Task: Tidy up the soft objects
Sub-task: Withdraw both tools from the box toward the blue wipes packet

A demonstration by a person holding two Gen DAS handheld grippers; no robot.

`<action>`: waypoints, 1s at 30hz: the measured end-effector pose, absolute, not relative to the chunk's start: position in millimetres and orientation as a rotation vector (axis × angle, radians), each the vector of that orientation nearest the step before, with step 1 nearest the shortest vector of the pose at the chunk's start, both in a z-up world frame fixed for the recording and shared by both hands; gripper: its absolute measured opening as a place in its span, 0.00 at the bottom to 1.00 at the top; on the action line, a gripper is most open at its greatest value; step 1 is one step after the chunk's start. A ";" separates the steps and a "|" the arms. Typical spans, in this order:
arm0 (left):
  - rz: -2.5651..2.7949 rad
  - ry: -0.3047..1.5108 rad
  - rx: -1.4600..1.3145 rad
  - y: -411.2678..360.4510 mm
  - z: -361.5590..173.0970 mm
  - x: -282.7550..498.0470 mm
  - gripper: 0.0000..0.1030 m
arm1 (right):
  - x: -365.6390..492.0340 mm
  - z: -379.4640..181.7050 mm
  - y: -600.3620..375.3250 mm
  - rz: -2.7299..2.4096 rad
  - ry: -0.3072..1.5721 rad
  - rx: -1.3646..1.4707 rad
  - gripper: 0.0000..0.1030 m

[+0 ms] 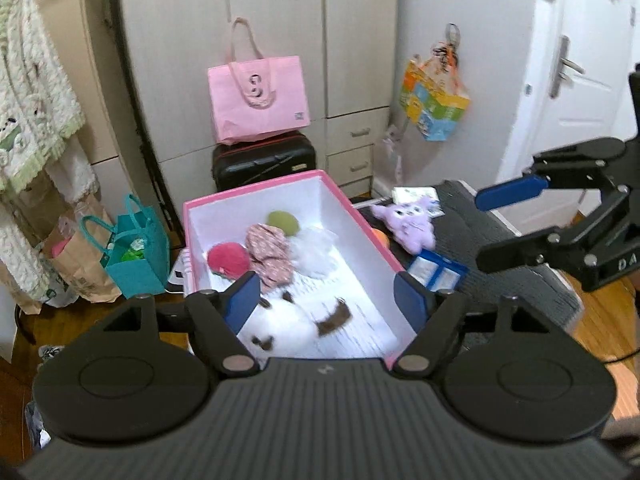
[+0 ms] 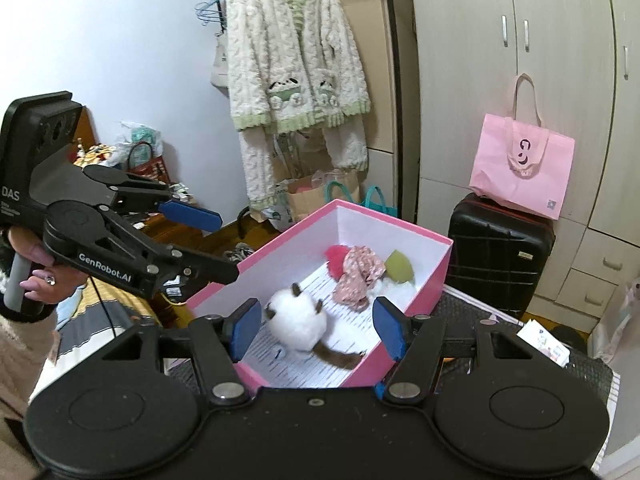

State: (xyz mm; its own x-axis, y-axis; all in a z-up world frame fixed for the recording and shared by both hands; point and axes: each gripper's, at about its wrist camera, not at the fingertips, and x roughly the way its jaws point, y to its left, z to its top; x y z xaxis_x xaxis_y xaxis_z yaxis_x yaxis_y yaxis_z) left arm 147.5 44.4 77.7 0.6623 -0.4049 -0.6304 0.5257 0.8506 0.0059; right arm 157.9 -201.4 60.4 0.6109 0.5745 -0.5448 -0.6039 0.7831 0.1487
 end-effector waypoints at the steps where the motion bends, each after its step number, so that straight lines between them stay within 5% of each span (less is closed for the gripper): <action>1: -0.543 0.663 0.199 42.9 77.9 141.2 0.75 | 152.1 60.4 -203.4 0.680 0.607 -0.055 0.66; 19: -0.697 0.636 0.300 -21.7 71.7 60.2 0.83 | 79.1 44.1 -258.3 0.599 0.612 -0.030 0.74; 30: -0.802 0.723 0.343 -81.5 22.5 58.0 0.82 | 62.3 11.4 -302.6 0.507 0.598 -0.008 0.78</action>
State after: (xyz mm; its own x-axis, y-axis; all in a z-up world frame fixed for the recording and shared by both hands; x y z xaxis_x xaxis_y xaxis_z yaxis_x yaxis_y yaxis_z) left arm 58.0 -81.5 22.5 0.4772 -0.5296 -0.7013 0.7523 0.6587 0.0145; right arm 62.3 -302.6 11.4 0.7079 0.4546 -0.5405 -0.4589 0.8778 0.1373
